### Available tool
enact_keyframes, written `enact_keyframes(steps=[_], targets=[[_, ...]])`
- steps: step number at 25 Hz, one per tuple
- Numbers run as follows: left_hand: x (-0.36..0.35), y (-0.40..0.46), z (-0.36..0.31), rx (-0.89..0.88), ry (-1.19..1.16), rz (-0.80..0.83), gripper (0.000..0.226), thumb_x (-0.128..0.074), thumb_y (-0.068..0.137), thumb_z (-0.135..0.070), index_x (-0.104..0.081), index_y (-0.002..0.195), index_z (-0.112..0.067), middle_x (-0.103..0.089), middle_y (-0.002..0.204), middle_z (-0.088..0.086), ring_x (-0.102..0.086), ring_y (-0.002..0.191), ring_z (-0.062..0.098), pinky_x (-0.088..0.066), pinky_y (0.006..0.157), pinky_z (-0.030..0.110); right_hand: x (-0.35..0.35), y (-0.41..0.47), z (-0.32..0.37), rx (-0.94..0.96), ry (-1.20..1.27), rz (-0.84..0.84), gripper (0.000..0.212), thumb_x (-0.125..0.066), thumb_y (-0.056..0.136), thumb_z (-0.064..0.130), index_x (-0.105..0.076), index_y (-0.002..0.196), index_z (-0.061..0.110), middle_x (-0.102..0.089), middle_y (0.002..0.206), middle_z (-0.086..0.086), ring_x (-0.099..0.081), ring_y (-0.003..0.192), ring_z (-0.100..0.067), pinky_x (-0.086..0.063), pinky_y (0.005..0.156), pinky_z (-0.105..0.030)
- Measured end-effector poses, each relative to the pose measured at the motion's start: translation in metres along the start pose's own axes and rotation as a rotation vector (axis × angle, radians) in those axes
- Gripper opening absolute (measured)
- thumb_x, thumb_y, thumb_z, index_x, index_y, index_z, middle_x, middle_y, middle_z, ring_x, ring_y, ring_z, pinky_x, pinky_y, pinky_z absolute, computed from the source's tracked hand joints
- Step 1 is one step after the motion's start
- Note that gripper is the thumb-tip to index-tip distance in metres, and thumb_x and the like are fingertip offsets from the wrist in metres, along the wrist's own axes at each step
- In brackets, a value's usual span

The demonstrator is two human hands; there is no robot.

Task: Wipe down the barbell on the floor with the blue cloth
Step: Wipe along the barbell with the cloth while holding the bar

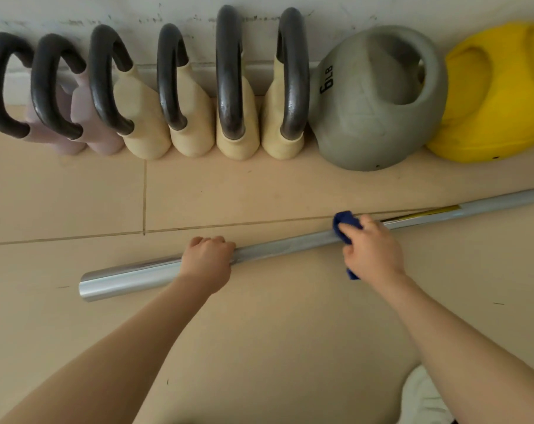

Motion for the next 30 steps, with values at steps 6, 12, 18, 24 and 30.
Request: enact_keyframes(steps=[6,12,18,24,30], targets=[[-0.009,-0.009,-0.006,-0.027,0.175,0.215,0.031,-0.046,0.09,-0.008,-0.054,0.118,-0.019,-0.06,0.12,0.007,-0.048,0.118,0.024,-0.034,0.098,0.029,-0.008,-0.022,-0.001,-0.195,0.073,0.036,0.024,-0.053,0.083,0.016,-0.059,0.106,0.015,-0.052,0.112,-0.016,-0.059,0.092,-0.039,-0.048,0.071,-0.038],[-0.022,-0.03,-0.009,-0.03,0.17,0.192,0.028,-0.06,0.086,-0.025,-0.053,0.112,-0.017,-0.06,0.115,0.003,-0.046,0.116,0.023,-0.034,0.093,0.03,0.0,-0.035,-0.058,-0.355,0.023,0.046,0.021,-0.051,0.085,0.016,-0.06,0.104,0.017,-0.054,0.108,-0.018,-0.06,0.091,-0.04,-0.045,0.069,-0.035],[-0.031,-0.037,-0.01,-0.036,0.133,0.109,0.037,-0.062,0.086,-0.033,-0.049,0.116,-0.015,-0.057,0.119,0.003,-0.046,0.116,0.023,-0.035,0.097,0.031,-0.008,-0.055,0.008,-0.078,0.115,0.224,0.007,-0.047,0.083,0.017,-0.051,0.088,0.02,-0.064,0.098,-0.015,-0.062,0.089,-0.035,-0.041,0.063,-0.03],[-0.027,-0.037,-0.002,-0.067,0.056,0.226,0.037,-0.056,0.083,-0.03,-0.054,0.119,-0.021,-0.054,0.121,0.003,-0.049,0.115,0.023,-0.036,0.097,0.033,-0.001,-0.063,0.035,-0.18,0.135,0.248,0.014,-0.046,0.081,0.013,-0.05,0.093,0.018,-0.063,0.104,-0.013,-0.061,0.098,-0.034,-0.04,0.069,-0.03],[-0.035,-0.056,-0.002,-0.151,0.104,0.221,0.035,-0.048,0.089,-0.015,-0.047,0.124,-0.02,-0.058,0.12,0.003,-0.045,0.121,0.024,-0.033,0.101,0.032,-0.017,-0.068,0.08,-0.167,0.163,0.246,0.014,-0.048,0.082,0.017,-0.054,0.095,0.016,-0.065,0.102,-0.011,-0.062,0.095,-0.032,-0.043,0.068,-0.031]])
Point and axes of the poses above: each hand's wrist, its own y-axis towards the middle knuckle, its own x-axis out of the back of the hand, z = x × y, the point moved 3 cm from there along y, towards the middle knuckle
